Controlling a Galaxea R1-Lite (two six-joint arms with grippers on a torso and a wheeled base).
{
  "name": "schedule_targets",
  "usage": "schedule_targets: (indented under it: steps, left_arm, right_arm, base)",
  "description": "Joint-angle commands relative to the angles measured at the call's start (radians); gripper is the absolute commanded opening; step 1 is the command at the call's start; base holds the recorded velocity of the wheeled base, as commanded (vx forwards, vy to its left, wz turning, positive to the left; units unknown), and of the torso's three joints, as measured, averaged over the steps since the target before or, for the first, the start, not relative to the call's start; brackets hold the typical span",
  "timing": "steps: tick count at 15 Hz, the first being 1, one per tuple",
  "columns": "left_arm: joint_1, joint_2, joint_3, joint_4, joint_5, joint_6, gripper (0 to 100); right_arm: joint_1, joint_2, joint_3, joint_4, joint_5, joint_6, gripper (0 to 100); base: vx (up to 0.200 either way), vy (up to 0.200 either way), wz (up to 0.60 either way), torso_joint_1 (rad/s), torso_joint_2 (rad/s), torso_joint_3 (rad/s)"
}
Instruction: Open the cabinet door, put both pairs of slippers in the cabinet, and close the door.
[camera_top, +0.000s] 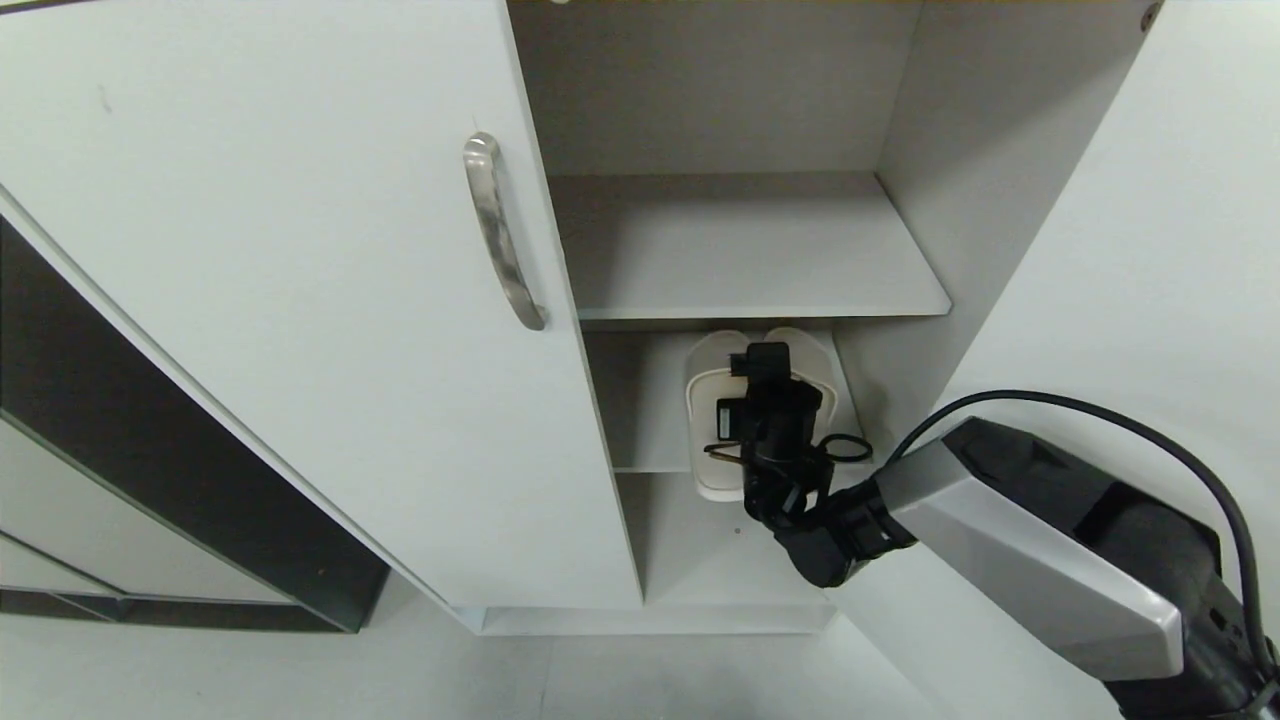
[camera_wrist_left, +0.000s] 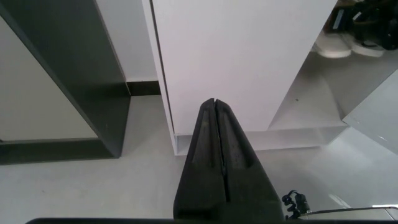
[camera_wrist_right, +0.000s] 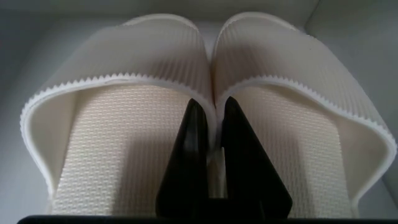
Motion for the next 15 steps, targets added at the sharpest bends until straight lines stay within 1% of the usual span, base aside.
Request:
schedule_targets:
  steps: [1,3,8,14,15]
  left_arm:
    - [0.000,0.000,0.000,0.000,-0.001,0.001,0]
    - [0.000,0.002,0.000,0.000,-0.001,-0.001,0]
    - [0.000,0.000,0.000,0.000,-0.001,-0.001,0]
    - [0.000,0.002,0.000,0.000,0.001,-0.001,0]
    - [0.000,0.000,0.000,0.001,-0.001,-0.001,0]
  right_arm:
    - [-0.019,0.045,-0.126,0.072,0.000,-0.001,0]
    - [-0.025,0.052,-0.189,0.109,0.003,0.001,0]
    - [-0.025,0.074,-0.261,0.145,0.011,-0.001,0]
    - [-0.027,0.097,-0.290,0.165,0.015,0.012,0]
    - [-0.027,0.098,-0.290,0.165,0.015,0.012,100]
  base:
    - [0.000,0.000,0.00,0.000,0.00,0.000]
    - [0.000,0.000,0.00,0.000,0.00,0.000]
    - [0.000,0.000,0.00,0.000,0.00,0.000]
    - [0.000,0.000,0.00,0.000,0.00,0.000]
    - [0.000,0.000,0.00,0.000,0.00,0.000]
